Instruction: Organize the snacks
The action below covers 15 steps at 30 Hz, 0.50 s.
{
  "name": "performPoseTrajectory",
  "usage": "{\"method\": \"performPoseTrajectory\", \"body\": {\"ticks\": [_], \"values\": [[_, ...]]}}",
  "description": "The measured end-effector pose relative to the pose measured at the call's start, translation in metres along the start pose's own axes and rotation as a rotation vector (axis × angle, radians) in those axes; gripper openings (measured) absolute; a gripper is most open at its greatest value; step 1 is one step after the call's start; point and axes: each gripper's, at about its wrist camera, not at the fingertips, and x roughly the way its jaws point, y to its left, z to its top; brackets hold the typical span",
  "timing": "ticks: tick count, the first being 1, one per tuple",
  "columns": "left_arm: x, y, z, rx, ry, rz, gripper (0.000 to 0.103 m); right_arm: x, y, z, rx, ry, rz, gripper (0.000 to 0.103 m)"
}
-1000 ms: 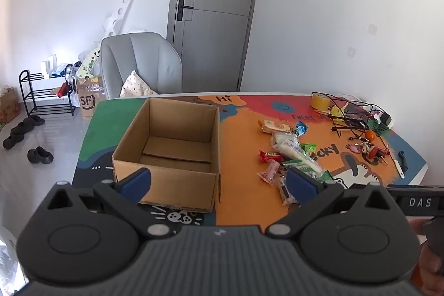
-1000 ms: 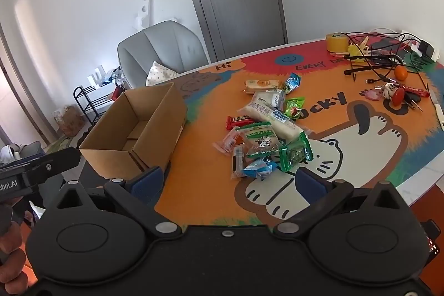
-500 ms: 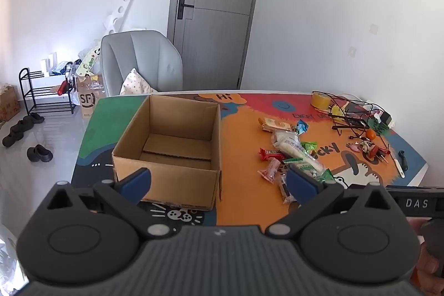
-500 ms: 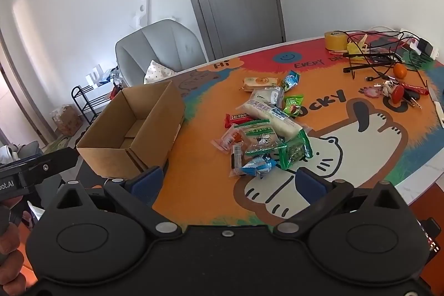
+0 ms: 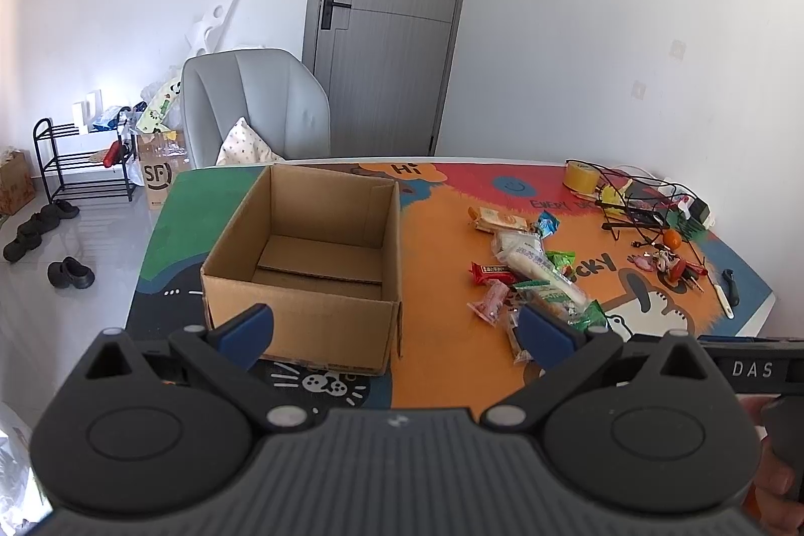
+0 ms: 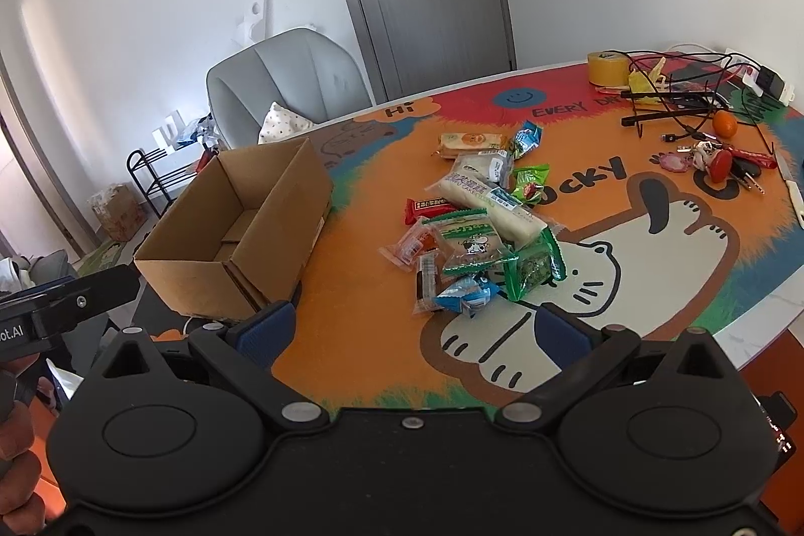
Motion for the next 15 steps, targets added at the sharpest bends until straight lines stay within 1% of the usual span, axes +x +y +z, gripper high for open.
{"method": "performPoseTrajectory", "body": {"ticks": [15], "values": [[0.0018,-0.0018,-0.0023,0.003,0.007,-0.002,0.103,0.003,0.0012,-0.002,-0.009,0.01,-0.009,0.103]]}}
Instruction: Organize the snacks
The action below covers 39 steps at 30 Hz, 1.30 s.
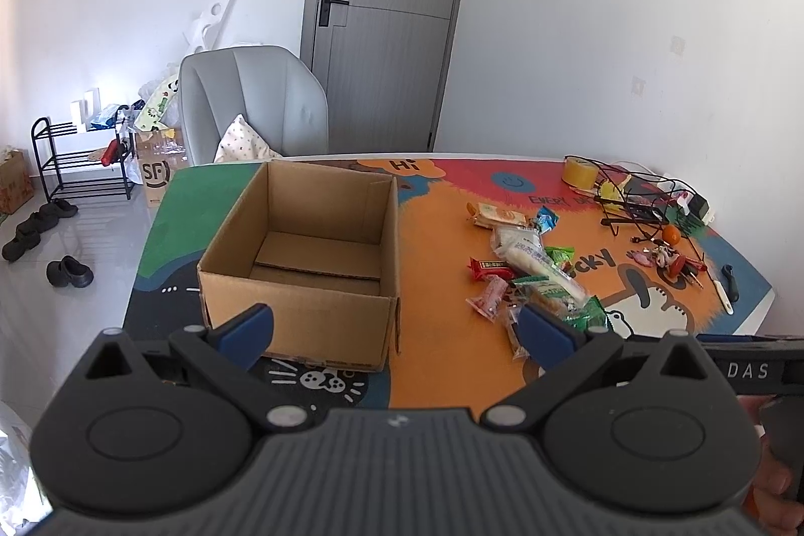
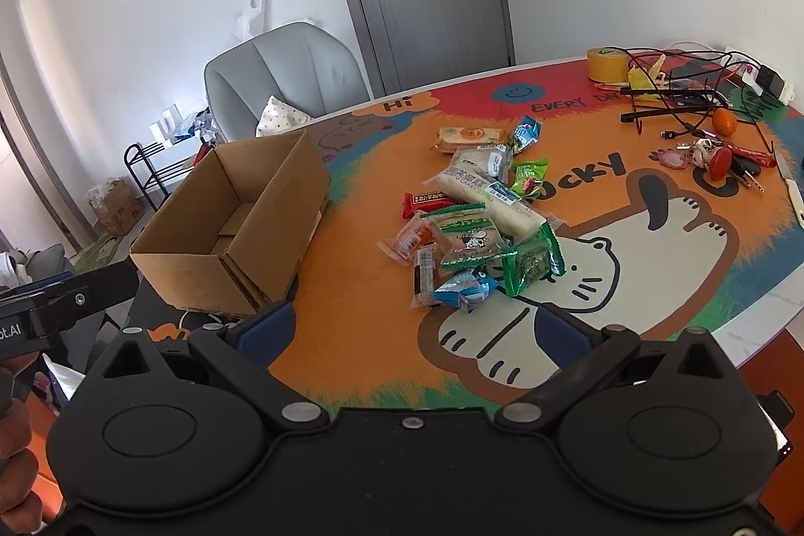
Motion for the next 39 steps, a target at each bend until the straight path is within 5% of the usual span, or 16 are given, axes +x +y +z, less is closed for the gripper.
{"method": "performPoseTrajectory", "body": {"ticks": [39], "values": [[0.0089,0.003,-0.002,0.012,0.021,-0.007,0.103,0.0,0.0015,0.0028,-0.012,-0.008,-0.007,0.103]]}}
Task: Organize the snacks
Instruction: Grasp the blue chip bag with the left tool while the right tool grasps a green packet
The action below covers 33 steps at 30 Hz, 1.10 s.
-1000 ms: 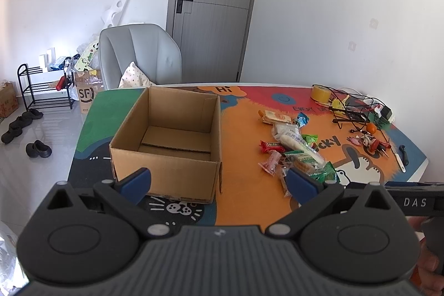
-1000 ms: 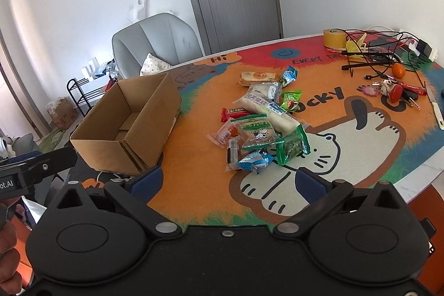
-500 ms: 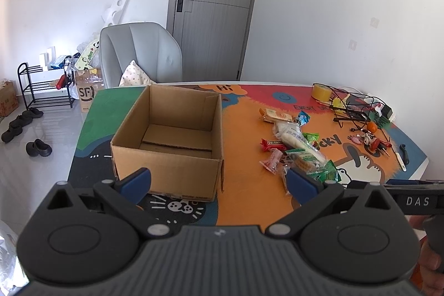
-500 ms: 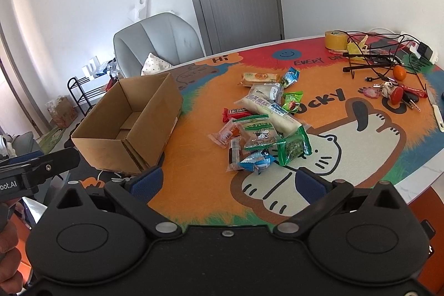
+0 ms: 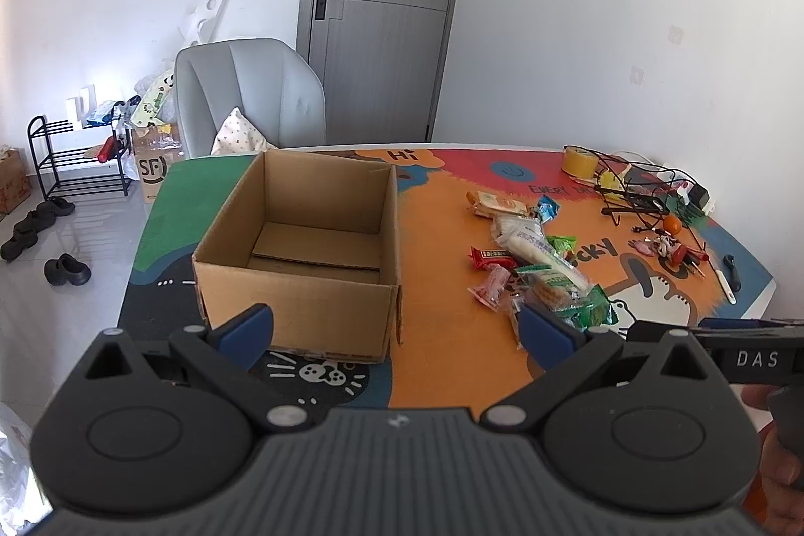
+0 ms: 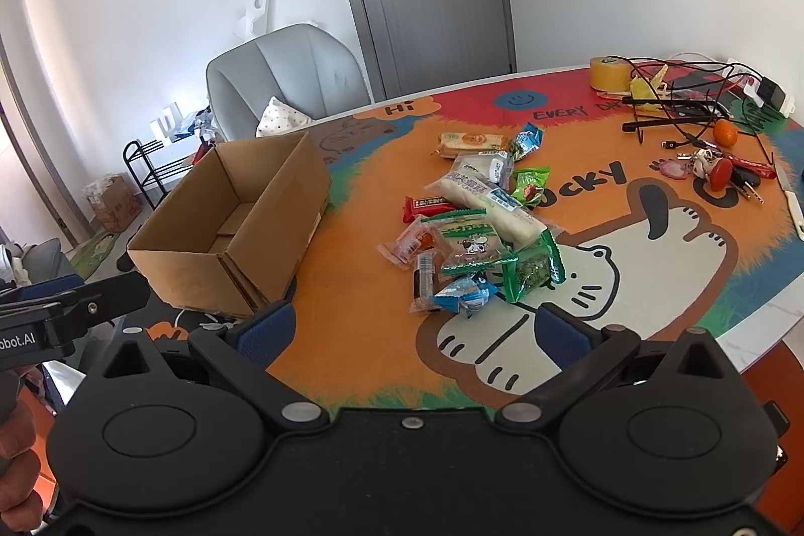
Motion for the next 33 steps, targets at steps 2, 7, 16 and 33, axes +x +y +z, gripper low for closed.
{"method": "performPoseTrajectory", "body": {"ticks": [2,7,16,33], "values": [[0.005,-0.001,0.001,-0.001,0.004,0.0,0.103,0.003,-0.005,0.0,0.015,-0.002,-0.002,0.103],[0.015,-0.006,0.002,0.009,-0.002,-0.005,0.103,0.011,-0.019,-0.001,0.05,-0.009,0.001,0.103],[0.044,-0.025,-0.002,0.014,-0.011,-0.054,0.103,0.018,-0.046,-0.004,0.122,-0.086,0.037,0.103],[0.099,-0.075,-0.012,0.069,0.005,-0.179,0.101,0.055,-0.108,-0.018,0.217,-0.14,-0.034,0.097]]}}
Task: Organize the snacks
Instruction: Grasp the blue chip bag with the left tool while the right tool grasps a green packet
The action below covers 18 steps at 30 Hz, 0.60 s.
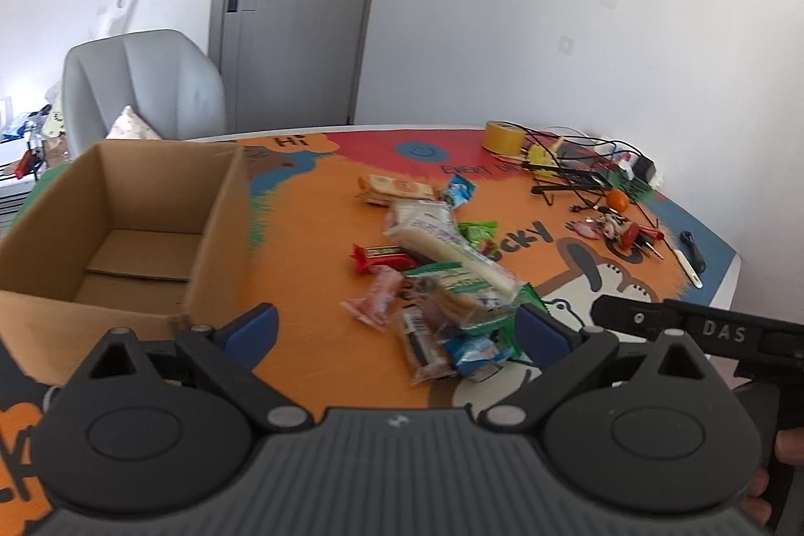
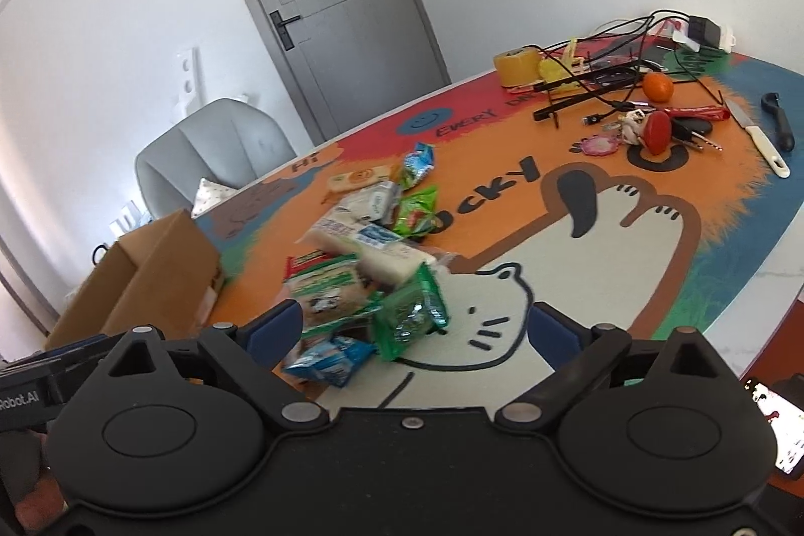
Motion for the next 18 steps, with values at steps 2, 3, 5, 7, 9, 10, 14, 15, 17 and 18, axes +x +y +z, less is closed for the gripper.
{"method": "performPoseTrajectory", "body": {"ticks": [2,3,5,7,9,10,14,15,17,18], "values": [[0.006,-0.003,-0.001,0.002,0.0,-0.01,0.1,0.004,-0.006,-0.001,0.021,-0.002,0.006,0.096],[0.01,-0.004,-0.001,0.001,0.0,-0.014,0.1,0.005,-0.01,-0.002,0.031,-0.002,0.008,0.094],[0.017,-0.007,-0.001,-0.003,0.005,-0.026,0.096,0.009,-0.017,-0.003,0.048,-0.001,0.008,0.091],[0.024,-0.009,-0.002,-0.008,0.013,-0.035,0.095,0.014,-0.023,-0.004,0.06,0.007,0.009,0.086],[0.032,-0.011,-0.003,-0.005,0.024,-0.036,0.092,0.019,-0.029,-0.006,0.073,0.016,0.012,0.081],[0.037,-0.012,-0.004,-0.004,0.03,-0.036,0.09,0.022,-0.032,-0.007,0.077,0.024,0.015,0.077],[0.053,-0.013,-0.007,-0.01,0.058,-0.039,0.082,0.033,-0.038,-0.011,0.085,0.051,0.036,0.067],[0.057,-0.014,-0.008,-0.01,0.066,-0.04,0.081,0.035,-0.038,-0.012,0.082,0.058,0.042,0.066],[0.065,-0.014,-0.01,-0.014,0.083,-0.042,0.075,0.04,-0.039,-0.014,0.083,0.07,0.053,0.062],[0.069,-0.013,-0.011,-0.019,0.093,-0.046,0.074,0.043,-0.04,-0.015,0.085,0.077,0.057,0.062]]}}
